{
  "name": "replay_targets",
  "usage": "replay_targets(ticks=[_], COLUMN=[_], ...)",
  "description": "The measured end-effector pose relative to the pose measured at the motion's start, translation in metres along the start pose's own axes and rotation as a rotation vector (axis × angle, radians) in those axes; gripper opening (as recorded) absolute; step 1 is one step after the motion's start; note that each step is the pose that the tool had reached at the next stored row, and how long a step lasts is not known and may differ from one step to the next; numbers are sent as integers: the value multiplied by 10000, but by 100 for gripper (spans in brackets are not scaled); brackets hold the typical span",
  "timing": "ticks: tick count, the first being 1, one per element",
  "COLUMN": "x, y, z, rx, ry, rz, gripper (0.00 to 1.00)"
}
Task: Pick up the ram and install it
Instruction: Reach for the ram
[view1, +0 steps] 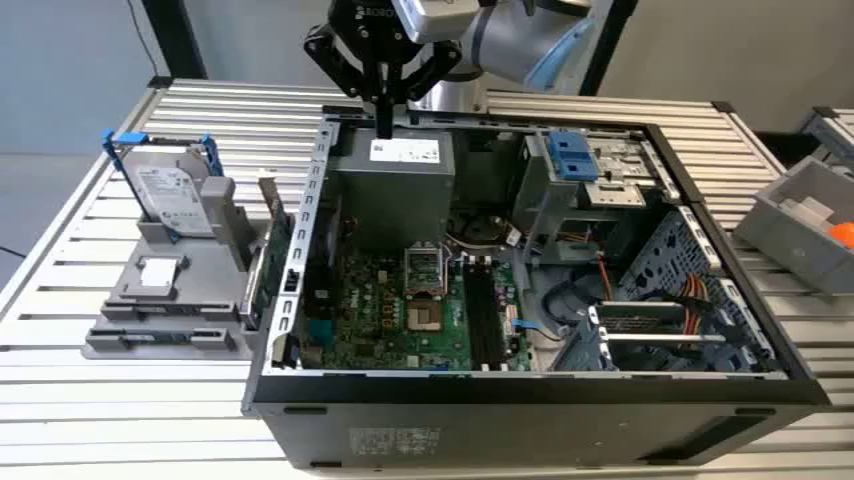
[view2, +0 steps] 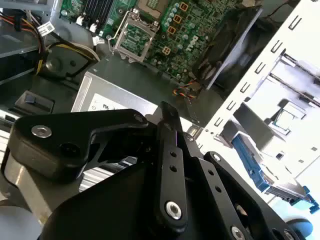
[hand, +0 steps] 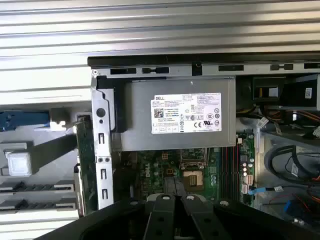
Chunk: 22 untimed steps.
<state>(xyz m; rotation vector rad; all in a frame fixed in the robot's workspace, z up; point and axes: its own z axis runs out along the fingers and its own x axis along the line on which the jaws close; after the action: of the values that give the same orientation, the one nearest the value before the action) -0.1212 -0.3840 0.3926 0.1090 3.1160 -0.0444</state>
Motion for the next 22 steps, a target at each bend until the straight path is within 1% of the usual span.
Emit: replay_targets(ticks=[1, 3, 8, 12, 16, 22], x=[0, 0, 0, 16, 57, 147], y=[0, 0, 0, -1, -4, -10], z=[0, 0, 0, 0, -2, -3], rx=[3, 33, 45, 45, 45, 45], ry=[0, -2, -3, -3, -3, -3], rz=[0, -1, -1, -1, -1, -1], gripper=[0, 0, 0, 0, 0, 0])
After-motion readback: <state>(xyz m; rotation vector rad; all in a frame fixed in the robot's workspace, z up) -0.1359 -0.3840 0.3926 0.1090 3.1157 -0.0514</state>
